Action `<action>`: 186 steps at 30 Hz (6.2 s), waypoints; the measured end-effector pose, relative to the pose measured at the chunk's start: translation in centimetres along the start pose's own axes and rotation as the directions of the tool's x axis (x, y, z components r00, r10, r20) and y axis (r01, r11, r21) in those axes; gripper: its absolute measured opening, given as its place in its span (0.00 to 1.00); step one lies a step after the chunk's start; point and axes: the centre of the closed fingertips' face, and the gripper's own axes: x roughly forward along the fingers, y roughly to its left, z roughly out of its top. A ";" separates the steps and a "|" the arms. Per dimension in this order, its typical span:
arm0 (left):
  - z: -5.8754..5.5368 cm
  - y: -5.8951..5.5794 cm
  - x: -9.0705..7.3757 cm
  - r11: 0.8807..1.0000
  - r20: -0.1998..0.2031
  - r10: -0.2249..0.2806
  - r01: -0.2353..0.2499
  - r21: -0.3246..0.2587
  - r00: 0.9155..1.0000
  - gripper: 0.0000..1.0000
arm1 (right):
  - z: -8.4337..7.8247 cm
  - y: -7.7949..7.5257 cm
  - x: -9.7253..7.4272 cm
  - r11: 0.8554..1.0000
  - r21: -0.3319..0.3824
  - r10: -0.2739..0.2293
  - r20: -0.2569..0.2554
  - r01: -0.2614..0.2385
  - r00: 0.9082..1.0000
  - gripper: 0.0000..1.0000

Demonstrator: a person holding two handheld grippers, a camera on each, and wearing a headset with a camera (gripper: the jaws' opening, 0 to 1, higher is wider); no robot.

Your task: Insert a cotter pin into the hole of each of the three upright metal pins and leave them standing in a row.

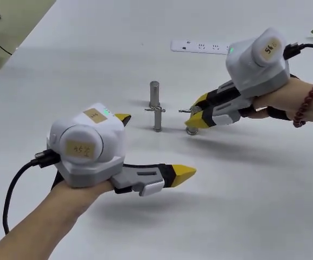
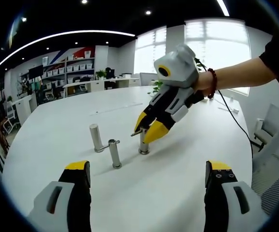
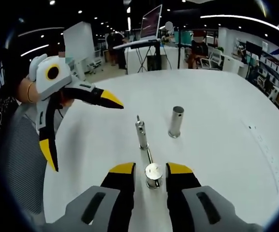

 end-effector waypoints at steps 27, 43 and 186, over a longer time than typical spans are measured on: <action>0.6 0.4 -0.1 1.000 0.024 0.013 -0.012 -0.013 1.000 0.98 | 6.5 -3.1 2.4 0.981 0.157 -0.154 0.247 0.117 0.957 0.33; 1.1 0.8 -0.2 0.999 0.043 0.022 -0.021 -0.028 0.999 0.96 | 6.3 -6.3 5.9 0.965 0.221 -0.197 0.247 0.143 0.949 0.22; 0.8 0.0 -0.2 1.000 0.026 -0.009 0.008 0.030 1.000 0.98 | -3.6 2.9 -3.4 0.995 0.032 -0.098 0.124 0.095 0.987 0.09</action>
